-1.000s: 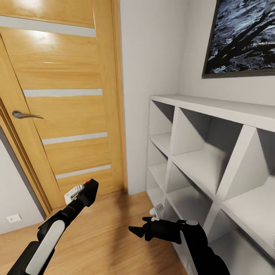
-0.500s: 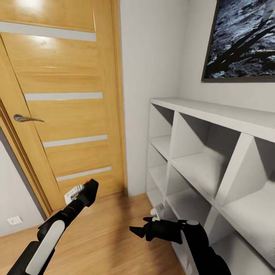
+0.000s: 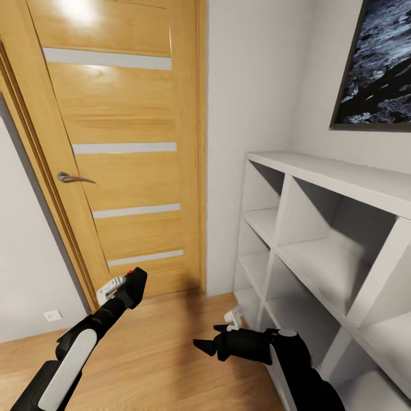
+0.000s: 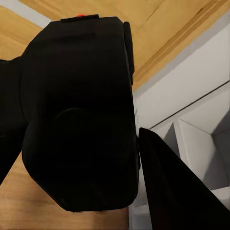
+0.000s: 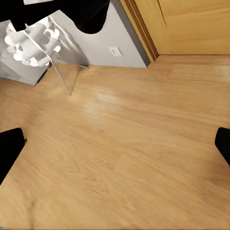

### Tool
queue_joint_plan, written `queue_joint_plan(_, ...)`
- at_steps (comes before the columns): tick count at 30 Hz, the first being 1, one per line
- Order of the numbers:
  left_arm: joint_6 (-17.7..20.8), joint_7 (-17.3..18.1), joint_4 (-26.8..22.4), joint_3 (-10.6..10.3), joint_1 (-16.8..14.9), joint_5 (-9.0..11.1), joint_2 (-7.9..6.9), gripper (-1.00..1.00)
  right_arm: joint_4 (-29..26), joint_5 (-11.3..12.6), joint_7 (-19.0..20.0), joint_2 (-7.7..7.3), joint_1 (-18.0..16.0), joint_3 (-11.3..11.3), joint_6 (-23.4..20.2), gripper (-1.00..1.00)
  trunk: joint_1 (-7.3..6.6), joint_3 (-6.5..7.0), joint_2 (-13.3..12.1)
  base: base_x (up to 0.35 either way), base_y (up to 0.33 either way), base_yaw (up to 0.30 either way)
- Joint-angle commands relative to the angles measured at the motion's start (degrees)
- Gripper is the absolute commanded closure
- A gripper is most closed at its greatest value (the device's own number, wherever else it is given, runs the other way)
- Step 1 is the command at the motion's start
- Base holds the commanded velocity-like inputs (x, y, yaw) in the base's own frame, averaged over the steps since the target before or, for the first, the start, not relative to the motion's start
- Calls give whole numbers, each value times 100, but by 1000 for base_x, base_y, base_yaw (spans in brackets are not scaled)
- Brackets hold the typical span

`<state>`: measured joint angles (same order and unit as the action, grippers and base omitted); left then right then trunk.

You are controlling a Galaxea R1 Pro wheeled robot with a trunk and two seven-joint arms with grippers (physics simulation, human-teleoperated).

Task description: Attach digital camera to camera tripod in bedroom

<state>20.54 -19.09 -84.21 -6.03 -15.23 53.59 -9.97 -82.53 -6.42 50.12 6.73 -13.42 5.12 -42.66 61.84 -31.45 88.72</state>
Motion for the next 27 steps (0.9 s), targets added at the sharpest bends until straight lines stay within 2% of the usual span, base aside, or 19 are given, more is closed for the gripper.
queue_joint_plan(1,8,-42,-8,-12,-6,37,-5,100,-9,-61,50,3,-3,-7,-14,-100,-23,12,-38,0,0,272)
queue_joint_plan(17,9,-43,-8,-12,-6,32,-5,100,-9,-61,50,3,-3,-2,-14,-100,-374,299,-680,0,0,269)
queue_joint_plan(27,11,-42,-8,-12,-6,33,-5,100,-4,-61,49,21,-3,4,-28,-100,-594,479,-1081,0,0,65)
